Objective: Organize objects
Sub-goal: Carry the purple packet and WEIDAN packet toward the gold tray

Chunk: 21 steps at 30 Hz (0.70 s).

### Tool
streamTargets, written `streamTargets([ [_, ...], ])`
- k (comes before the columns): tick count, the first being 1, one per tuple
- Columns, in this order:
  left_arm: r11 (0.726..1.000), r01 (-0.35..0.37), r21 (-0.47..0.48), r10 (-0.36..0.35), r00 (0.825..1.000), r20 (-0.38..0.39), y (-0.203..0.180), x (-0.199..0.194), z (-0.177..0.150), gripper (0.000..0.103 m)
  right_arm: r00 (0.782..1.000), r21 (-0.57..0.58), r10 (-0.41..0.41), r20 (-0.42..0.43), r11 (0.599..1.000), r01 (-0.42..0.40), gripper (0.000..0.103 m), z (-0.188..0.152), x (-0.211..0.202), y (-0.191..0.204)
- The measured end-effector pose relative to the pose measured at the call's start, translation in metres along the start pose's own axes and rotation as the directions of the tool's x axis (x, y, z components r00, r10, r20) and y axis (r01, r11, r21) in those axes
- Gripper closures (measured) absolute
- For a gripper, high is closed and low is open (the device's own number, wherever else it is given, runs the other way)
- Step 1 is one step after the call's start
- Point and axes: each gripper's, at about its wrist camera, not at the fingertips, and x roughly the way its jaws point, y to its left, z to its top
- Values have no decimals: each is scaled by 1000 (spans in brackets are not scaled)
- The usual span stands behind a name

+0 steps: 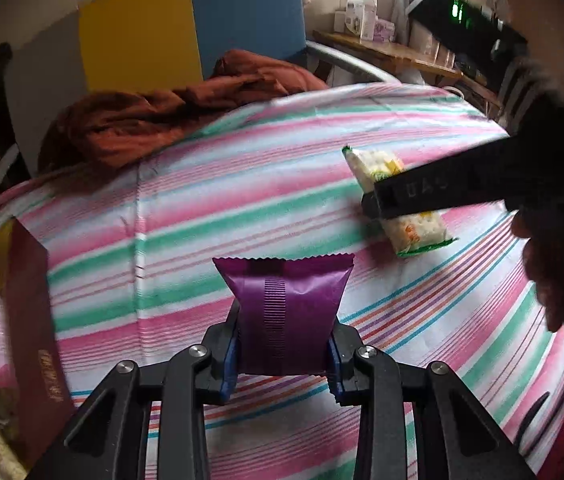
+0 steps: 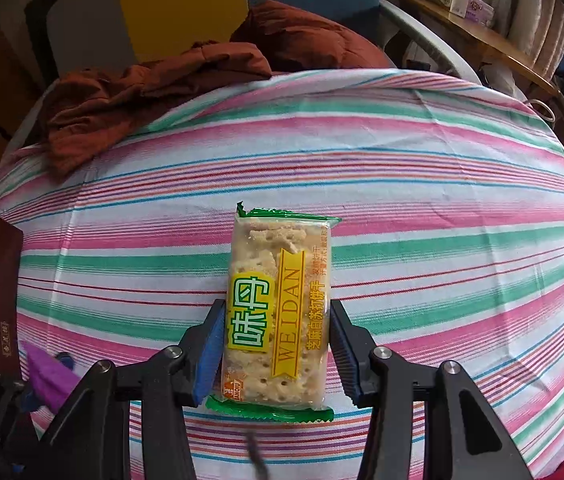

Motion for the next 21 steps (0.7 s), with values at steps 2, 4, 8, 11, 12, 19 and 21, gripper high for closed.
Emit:
streamTargets([
  [2, 1000, -4, -2, 4, 1000, 23, 4, -10, 3, 68, 1000, -10, 3, 11, 1000, -2, 54, -1, -4, 2],
  [4, 1000, -18, -6, 18, 998, 61, 10, -27, 6, 68, 1000, -28, 7, 24, 1000, -6, 54, -4, -9, 6],
  [8, 999, -44, -11, 45, 991, 122, 21, -57, 9, 68, 999, -75, 17, 46, 997, -13, 54, -6, -12, 19],
  [11, 997, -73, -24, 76, 982, 170, 34, -82, 8, 68, 999, -109, 18, 45, 994, -13, 54, -9, -10, 28],
  [12, 996, -79, -29, 83, 980, 179, 37, -87, 8, 68, 999, -117, 18, 42, 993, -13, 54, -9, -7, 30],
  [19, 990, -111, -83, 127, 966, 223, 69, -123, -4, 68, 1000, -181, 5, 23, 983, -1, 54, -16, 3, 50],
  [21, 988, -116, -99, 136, 965, 226, 79, -131, -10, 68, 1000, -191, 12, 19, 982, -8, 54, -17, 3, 54],
])
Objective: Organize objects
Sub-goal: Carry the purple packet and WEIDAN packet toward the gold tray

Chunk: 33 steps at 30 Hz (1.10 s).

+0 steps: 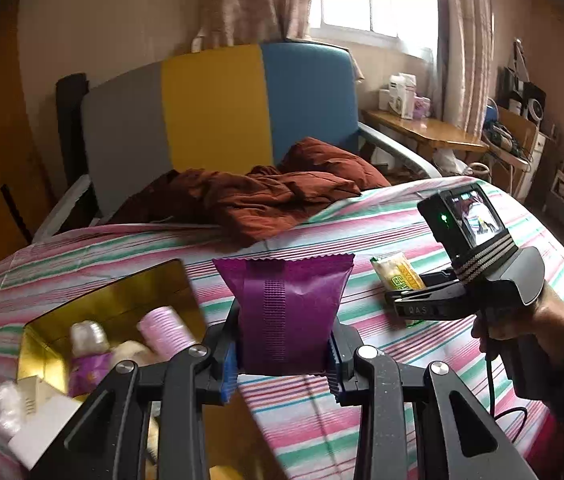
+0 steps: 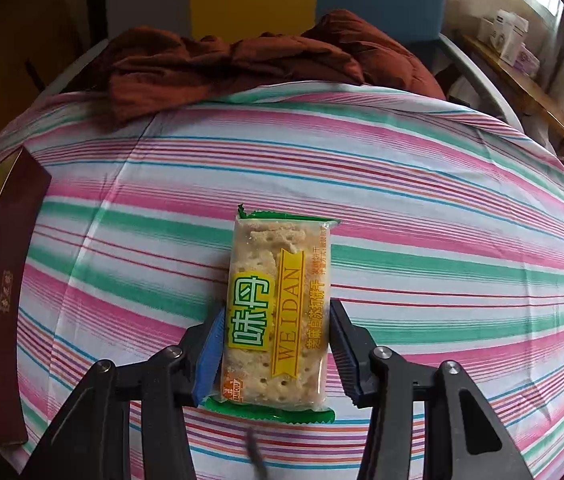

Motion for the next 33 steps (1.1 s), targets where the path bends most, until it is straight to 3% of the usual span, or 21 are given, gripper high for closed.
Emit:
streamTargets([
  [20, 990, -71, -123, 67, 997, -32, 81, -39, -44, 68, 997, -32, -14, -81, 999, 11, 54, -16, -9, 53],
  [33, 977, -114, -178, 107, 993, -48, 123, -60, -75, 68, 999, -73, 36, -23, 997, -38, 54, -28, -48, 99],
])
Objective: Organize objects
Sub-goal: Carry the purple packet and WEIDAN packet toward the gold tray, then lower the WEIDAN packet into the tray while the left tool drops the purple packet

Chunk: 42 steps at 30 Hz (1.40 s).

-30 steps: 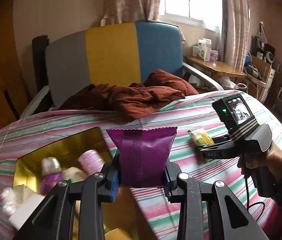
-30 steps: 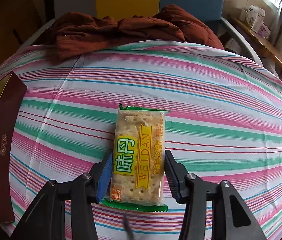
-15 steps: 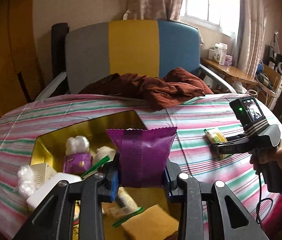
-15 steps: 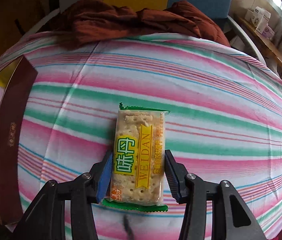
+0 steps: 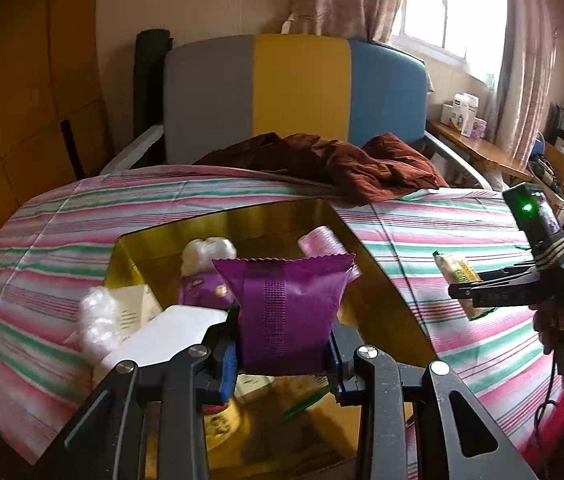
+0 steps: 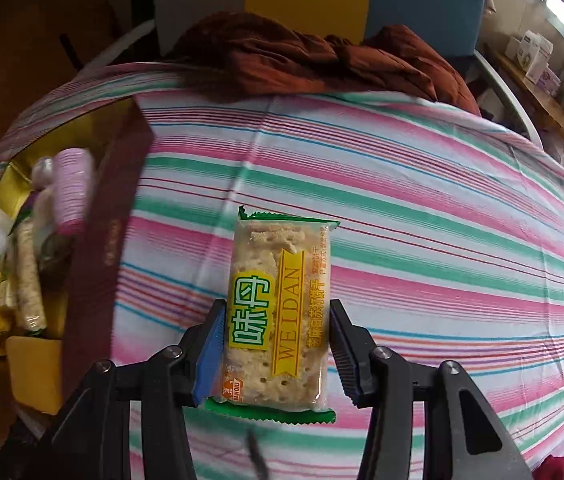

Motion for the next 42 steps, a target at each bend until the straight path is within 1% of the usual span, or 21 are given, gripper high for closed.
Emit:
streamTargets([
  [5, 1000, -19, -9, 20, 1000, 12, 14, -13, -8, 68, 999, -29, 31, 41, 999, -30, 54, -2, -17, 23],
  [11, 999, -23, -32, 24, 999, 32, 28, -33, -15, 68, 992, -91, 83, 96, 993, -74, 54, -11, -45, 66],
  [19, 997, -16, -69, 18, 999, 34, 47, -51, -27, 68, 971, -133, 170, 166, 980, -149, 54, -25, -61, 122],
  [23, 996, -13, -90, 15, 1000, 17, 56, -52, -36, 68, 965, -146, 184, 186, 977, -158, 54, -32, -61, 143],
  [28, 994, 4, -111, -4, 1000, -1, 62, -50, -42, 68, 963, -148, 184, 198, 977, -156, 54, -31, -58, 156],
  [34, 992, 28, -124, -30, 999, -10, 64, -44, -43, 68, 963, -104, 163, 213, 984, -144, 54, -17, -54, 153],
  [36, 992, 37, -125, -38, 999, -10, 65, -42, -38, 68, 966, -96, 148, 213, 987, -130, 54, -10, -49, 153],
  [40, 988, 48, -147, -49, 999, -8, 66, -33, -23, 68, 967, -93, 145, 211, 987, -128, 54, -3, -44, 153],
  [42, 990, 41, -134, -39, 999, 18, 64, -30, -13, 68, 966, -98, 152, 207, 986, -135, 54, 0, -42, 153],
])
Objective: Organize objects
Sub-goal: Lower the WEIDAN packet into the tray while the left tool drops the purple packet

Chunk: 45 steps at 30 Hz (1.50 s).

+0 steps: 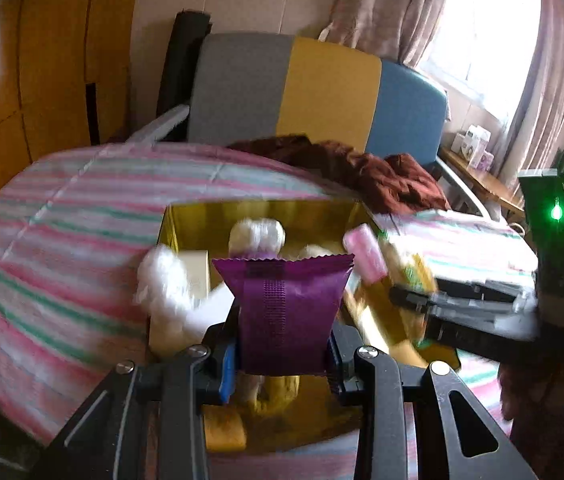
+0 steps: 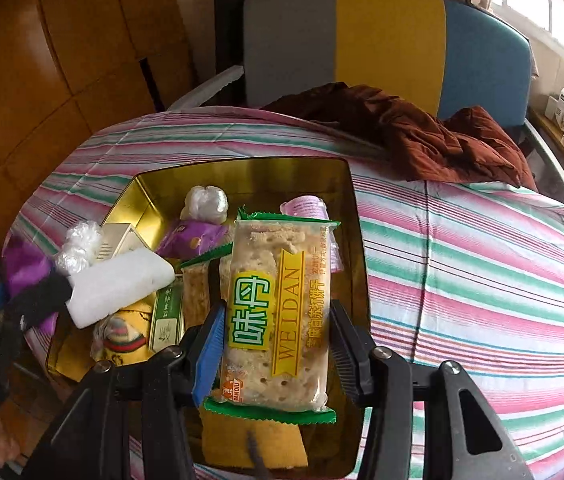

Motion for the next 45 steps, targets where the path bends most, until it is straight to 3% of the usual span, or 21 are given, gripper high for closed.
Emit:
streamTargets([
  [14, 997, -71, -13, 70, 997, -33, -5, 65, 40, 67, 999, -49, 41, -33, 998, -43, 53, 3, 24, 6],
  [20, 995, -95, -6, 95, 995, -40, -7, 76, 42, 59, 999, -40, 30, -37, 999, -32, 52, 2, 29, 3],
  [31, 995, -103, 13, 103, 995, -3, -11, 55, 30, 56, 998, -30, 59, -36, 998, -60, 52, -4, 24, 5],
  [37, 994, -105, -2, 105, 994, 32, -9, 34, 26, 45, 999, -42, 30, -34, 999, -32, 52, -9, 22, 12],
  [45, 993, -115, -18, 116, 988, 101, -9, 0, 22, 29, 999, -43, -9, 46, 999, 11, 51, -10, -3, 17],
])
